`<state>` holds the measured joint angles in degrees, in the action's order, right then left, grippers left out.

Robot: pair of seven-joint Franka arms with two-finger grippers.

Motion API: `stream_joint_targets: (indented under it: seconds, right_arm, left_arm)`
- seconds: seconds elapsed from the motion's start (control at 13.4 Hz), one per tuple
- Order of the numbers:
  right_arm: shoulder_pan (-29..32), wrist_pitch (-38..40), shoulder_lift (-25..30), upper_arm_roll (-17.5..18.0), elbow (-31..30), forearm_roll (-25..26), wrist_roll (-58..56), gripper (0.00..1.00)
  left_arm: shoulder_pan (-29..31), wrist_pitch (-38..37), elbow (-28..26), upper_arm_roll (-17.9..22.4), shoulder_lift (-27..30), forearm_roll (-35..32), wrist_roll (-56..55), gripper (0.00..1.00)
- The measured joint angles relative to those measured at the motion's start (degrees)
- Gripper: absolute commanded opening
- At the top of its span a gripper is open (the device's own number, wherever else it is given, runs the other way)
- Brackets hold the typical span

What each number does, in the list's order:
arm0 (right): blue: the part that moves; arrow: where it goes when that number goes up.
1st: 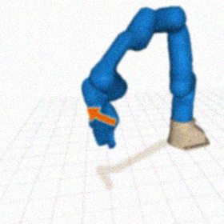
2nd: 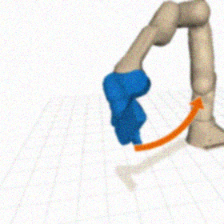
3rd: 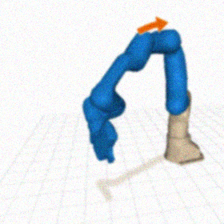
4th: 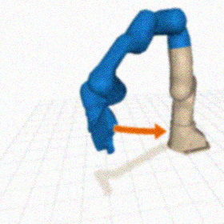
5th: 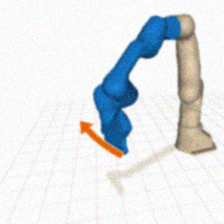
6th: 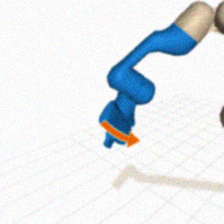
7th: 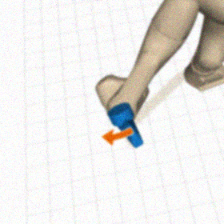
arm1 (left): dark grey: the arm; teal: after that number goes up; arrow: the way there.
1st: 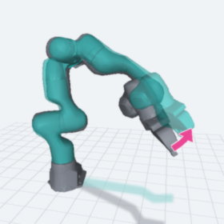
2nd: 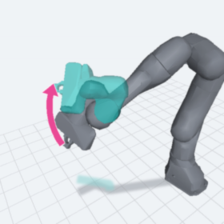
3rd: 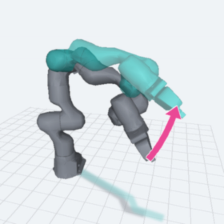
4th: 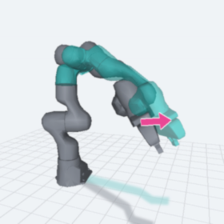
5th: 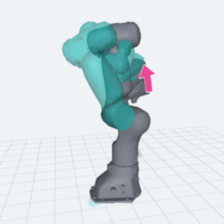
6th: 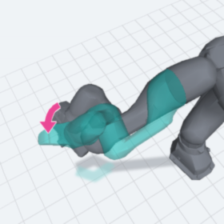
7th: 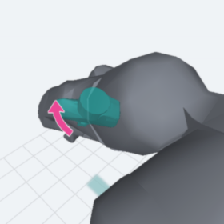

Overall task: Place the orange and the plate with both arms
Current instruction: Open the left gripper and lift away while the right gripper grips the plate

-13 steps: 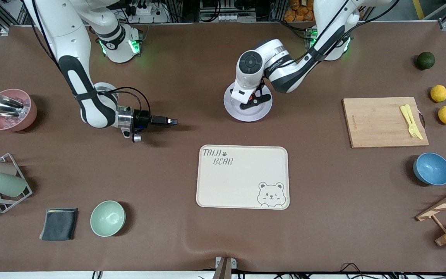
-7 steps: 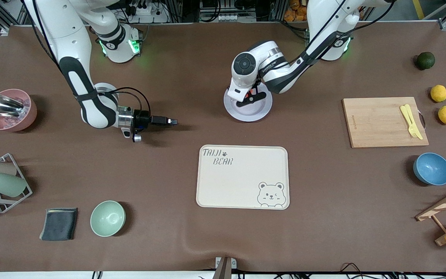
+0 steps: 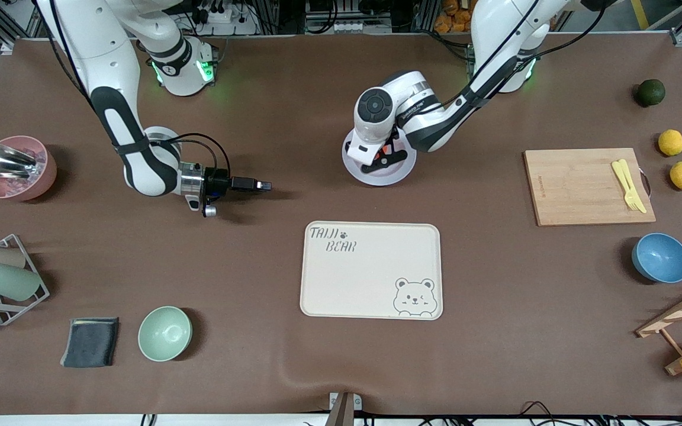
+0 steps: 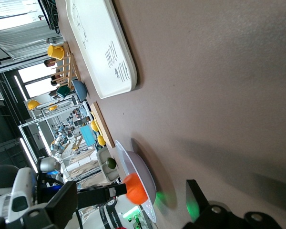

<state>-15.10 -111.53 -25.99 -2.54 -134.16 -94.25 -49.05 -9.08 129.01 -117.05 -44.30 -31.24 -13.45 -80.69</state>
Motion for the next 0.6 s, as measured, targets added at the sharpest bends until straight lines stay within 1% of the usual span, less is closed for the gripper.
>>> stream_joint_targets:
  seconds: [0.15,0.3,0.45,0.6]
  right_arm:
    - [0.0,0.0,0.0,0.0,0.0,0.0,0.0,1.00]
    - [0.0,0.0,0.0,0.0,0.0,-0.6,0.0,1.00]
    - [-1.0,-0.7,0.0,0.1,0.0,-2.7,-0.1,1.00]
    - [-3.6,-2.7,0.0,0.1,0.0,-6.2,-0.2,1.00]
  left_arm:
    - [0.0,-2.5,2.5,0.0,0.6,-1.1,-0.5,1.00]
    - [0.4,-7.0,6.8,0.1,1.4,-2.4,-0.6,1.00]
    - [0.9,-11.2,11.9,1.0,2.1,-3.1,-0.6,1.00]
    - [1.5,-13.3,15.7,2.8,2.5,-3.9,0.2,1.00]
